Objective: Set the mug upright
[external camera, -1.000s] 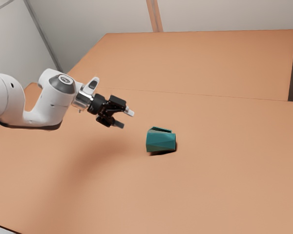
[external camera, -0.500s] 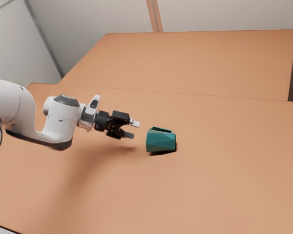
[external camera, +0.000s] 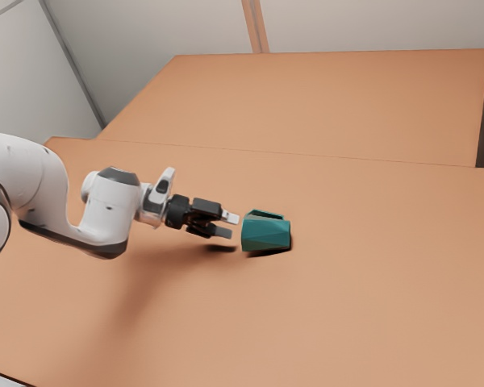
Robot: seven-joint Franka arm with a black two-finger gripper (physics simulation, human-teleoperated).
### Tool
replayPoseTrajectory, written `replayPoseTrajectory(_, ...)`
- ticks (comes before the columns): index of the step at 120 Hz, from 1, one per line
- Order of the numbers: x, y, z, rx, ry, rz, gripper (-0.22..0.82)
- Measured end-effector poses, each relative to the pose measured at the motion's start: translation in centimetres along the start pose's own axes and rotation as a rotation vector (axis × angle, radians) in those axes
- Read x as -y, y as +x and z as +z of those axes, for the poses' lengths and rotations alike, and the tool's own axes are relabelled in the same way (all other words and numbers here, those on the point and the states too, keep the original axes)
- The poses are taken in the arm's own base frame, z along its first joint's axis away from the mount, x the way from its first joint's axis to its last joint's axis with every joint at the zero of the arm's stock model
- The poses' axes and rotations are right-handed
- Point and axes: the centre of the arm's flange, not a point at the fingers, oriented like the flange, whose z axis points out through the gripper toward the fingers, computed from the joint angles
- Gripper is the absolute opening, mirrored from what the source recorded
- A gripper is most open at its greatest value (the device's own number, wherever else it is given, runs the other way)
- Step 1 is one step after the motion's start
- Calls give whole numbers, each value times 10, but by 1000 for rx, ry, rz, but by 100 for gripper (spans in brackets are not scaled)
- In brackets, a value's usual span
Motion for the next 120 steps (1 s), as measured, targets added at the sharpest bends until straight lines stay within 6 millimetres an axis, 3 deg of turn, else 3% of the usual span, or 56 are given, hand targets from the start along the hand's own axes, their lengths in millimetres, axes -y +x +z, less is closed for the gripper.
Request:
replayPoseTrajectory(43, -3, -1, 26, 11, -15, 51, 59)
replayPoseTrajectory(120, -12, 0, 54, 29, -38, 107, 58)
